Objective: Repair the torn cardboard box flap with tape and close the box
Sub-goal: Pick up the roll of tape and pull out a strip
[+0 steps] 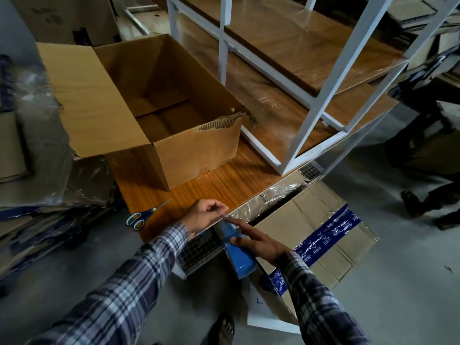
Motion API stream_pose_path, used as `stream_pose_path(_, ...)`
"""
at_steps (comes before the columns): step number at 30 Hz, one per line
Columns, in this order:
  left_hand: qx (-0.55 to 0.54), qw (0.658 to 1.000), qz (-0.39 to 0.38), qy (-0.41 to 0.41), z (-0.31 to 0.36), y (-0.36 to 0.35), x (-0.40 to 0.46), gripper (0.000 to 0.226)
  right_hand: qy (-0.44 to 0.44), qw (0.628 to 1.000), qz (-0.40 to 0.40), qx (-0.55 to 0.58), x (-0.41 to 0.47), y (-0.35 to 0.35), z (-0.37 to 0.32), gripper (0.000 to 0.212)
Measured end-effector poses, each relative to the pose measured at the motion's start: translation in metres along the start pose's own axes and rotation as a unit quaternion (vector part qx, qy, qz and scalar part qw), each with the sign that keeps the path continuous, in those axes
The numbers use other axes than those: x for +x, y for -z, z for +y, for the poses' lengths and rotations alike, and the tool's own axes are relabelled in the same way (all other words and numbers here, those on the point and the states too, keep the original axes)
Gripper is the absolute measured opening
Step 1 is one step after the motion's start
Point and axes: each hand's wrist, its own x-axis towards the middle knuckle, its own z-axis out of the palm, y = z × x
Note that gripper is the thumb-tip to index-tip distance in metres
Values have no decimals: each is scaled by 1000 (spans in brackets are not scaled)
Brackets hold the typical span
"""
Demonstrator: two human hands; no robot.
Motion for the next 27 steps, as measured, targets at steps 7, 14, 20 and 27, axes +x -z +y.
stream_pose_path(7, 93, 989, 110, -14, 5, -14, 45, 13, -98, 995, 21, 24, 25, 36, 18, 58)
stream_pose_path(14, 280, 944, 154, -81, -8, -24, 87, 21, -156, 987, 41, 1, 56, 52, 20, 49)
stream_pose_path(20, 412, 885, 138, -166, -32, -28, 106, 40, -172, 984, 55, -10, 80, 53, 35, 55)
stream_pose_path(27, 433, 877, 157, -138, -35, -22, 106, 46, -159, 987, 37, 14, 88, 57, 46, 54)
